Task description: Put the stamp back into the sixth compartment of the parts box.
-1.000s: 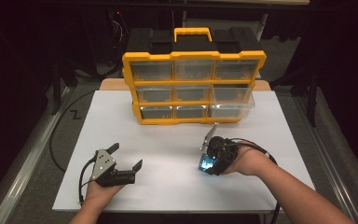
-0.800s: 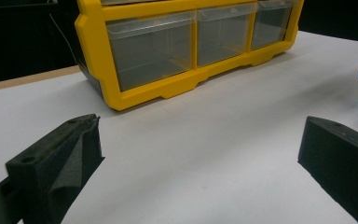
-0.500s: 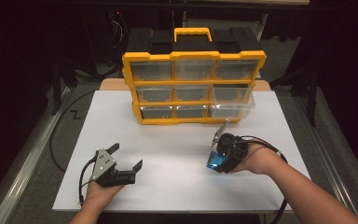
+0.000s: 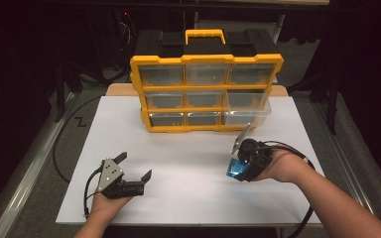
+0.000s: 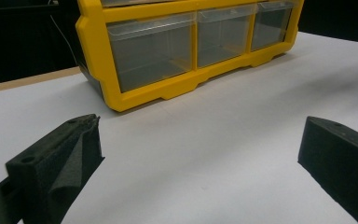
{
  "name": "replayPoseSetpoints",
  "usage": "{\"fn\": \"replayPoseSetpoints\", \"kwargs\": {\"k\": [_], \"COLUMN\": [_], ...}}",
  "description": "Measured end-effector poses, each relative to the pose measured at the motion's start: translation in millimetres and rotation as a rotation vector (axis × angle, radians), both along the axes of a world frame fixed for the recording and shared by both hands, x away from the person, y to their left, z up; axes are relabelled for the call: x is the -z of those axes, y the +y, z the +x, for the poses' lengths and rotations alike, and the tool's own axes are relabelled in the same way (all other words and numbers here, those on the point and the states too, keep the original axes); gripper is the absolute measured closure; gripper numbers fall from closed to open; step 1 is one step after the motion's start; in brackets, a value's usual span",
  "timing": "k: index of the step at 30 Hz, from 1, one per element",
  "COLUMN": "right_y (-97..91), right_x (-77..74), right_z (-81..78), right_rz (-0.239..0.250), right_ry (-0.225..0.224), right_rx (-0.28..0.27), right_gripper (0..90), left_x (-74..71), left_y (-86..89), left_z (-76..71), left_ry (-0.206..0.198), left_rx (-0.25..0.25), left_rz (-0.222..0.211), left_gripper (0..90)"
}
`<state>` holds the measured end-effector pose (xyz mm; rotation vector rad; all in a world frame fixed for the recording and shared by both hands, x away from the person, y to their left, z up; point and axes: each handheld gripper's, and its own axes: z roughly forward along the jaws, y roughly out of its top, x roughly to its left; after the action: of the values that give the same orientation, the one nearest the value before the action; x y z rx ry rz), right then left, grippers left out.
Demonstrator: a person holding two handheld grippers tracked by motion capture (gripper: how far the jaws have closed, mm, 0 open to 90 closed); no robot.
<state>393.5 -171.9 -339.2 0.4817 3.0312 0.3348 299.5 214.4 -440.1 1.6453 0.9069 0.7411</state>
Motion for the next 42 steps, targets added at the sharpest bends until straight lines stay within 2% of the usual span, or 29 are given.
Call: {"fn": "replayPoseSetpoints", "kwargs": {"k": [20, 24, 26, 35, 42], "right_y": [-15.9, -17.8, -18.4, -16.6, -15.5], "right_x": [-25.4, -29.2, -31.5, -42.8, -55.8], "right_z": [9.3, 11.3, 12.9, 15.8, 18.6], "right_rz": [0.013, -0.006, -0.016, -0.032, -0.02], "right_ry": [-0.01, -0.019, -0.034, -0.018, -0.016], "right_rx": [0.006, -0.004, 0.009, 0.0, -0.007], "right_gripper": [43.9, 43.9, 43.9, 43.9, 43.9], "left_x": [0.1, 0.5, 0.4, 0.1, -0.1], "left_y": [-0.3, -0.6, -0.8, -0.8, -0.2], "left_z": [-0.3, 0.0, -0.2, -0.8, -1.0], "left_ry": [0.0, 0.0, -0.002, -0.003, -0.003], "left_rx": [-0.003, -0.002, 0.001, 0.003, 0.002], "left_rz": [0.001, 0.005, 0.011, 0.013, 0.011], "left_gripper": [0.4, 0.4, 0.4, 0.4, 0.4]}}
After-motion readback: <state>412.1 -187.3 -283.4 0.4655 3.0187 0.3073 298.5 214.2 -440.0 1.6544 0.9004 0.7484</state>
